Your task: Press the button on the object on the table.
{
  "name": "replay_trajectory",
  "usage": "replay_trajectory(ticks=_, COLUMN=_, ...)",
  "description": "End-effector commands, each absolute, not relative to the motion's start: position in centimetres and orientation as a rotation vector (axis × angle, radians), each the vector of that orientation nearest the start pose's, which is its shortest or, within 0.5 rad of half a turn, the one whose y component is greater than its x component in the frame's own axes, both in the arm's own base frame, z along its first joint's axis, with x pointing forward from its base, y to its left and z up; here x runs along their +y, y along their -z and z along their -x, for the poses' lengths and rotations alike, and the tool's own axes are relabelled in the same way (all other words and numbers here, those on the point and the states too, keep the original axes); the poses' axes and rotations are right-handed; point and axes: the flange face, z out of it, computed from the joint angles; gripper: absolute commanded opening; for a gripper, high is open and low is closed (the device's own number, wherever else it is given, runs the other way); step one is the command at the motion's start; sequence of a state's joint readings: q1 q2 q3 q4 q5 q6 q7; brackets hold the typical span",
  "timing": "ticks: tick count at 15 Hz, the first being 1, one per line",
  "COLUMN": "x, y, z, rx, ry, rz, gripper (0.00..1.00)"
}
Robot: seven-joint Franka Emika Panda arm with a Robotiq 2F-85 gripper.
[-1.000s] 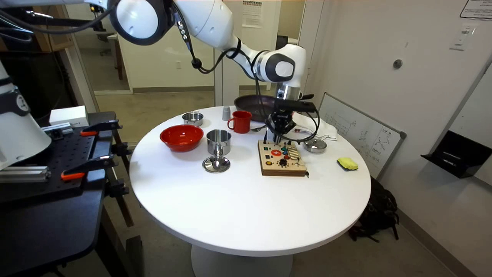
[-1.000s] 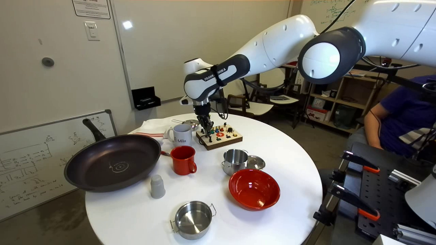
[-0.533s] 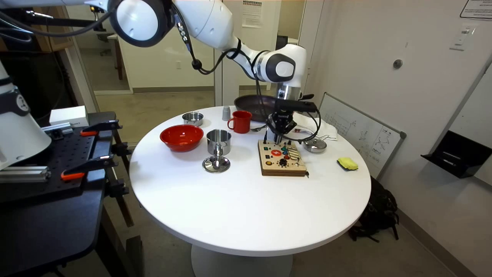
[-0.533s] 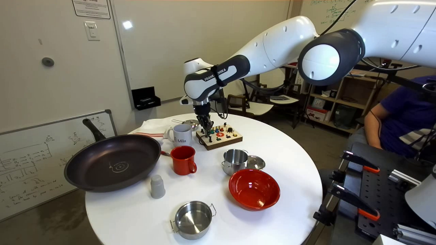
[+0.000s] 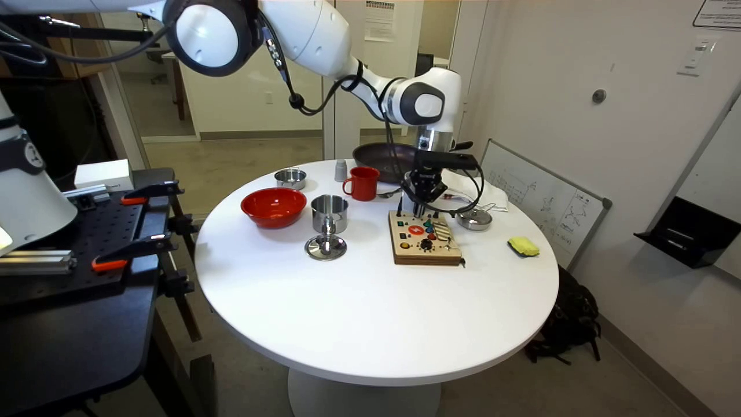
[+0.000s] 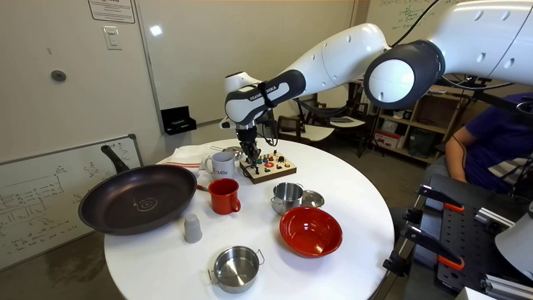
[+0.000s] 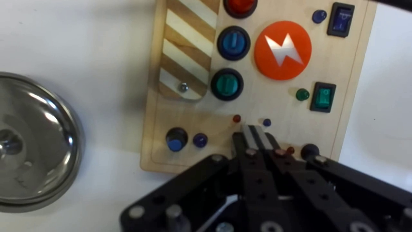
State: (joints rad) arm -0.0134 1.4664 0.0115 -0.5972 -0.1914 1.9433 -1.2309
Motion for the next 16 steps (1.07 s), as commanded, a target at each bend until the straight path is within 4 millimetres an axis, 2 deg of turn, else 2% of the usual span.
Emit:
replay_trajectory(ticks=1, x=-2.0, y=-4.9, z=-77.0, rx=-1.946, ry=-0.337, rz=2.514, gripper=0.05)
replay_trajectory(ticks=5, x=-1.9, y=-7.6, z=-78.1, rx=-1.956, ry=-0.324, rz=2.572, gripper=0.05)
replay_trajectory(ticks=10, x=-0.9, y=-14.5, z=-80.4, rx=-2.003, ry=-0.236, rz=2.687, gripper=0.04)
replay_trajectory(ticks=13, x=-0.8, y=-19.0, z=-80.3, rx=-1.842, ry=-0.325, rz=2.853, gripper=0.04)
replay_trajectory(ticks=16, x=-1.2, y=-22.6, z=-79.7, rx=-1.653, ry=-0.441, rz=2.968, gripper=0.04)
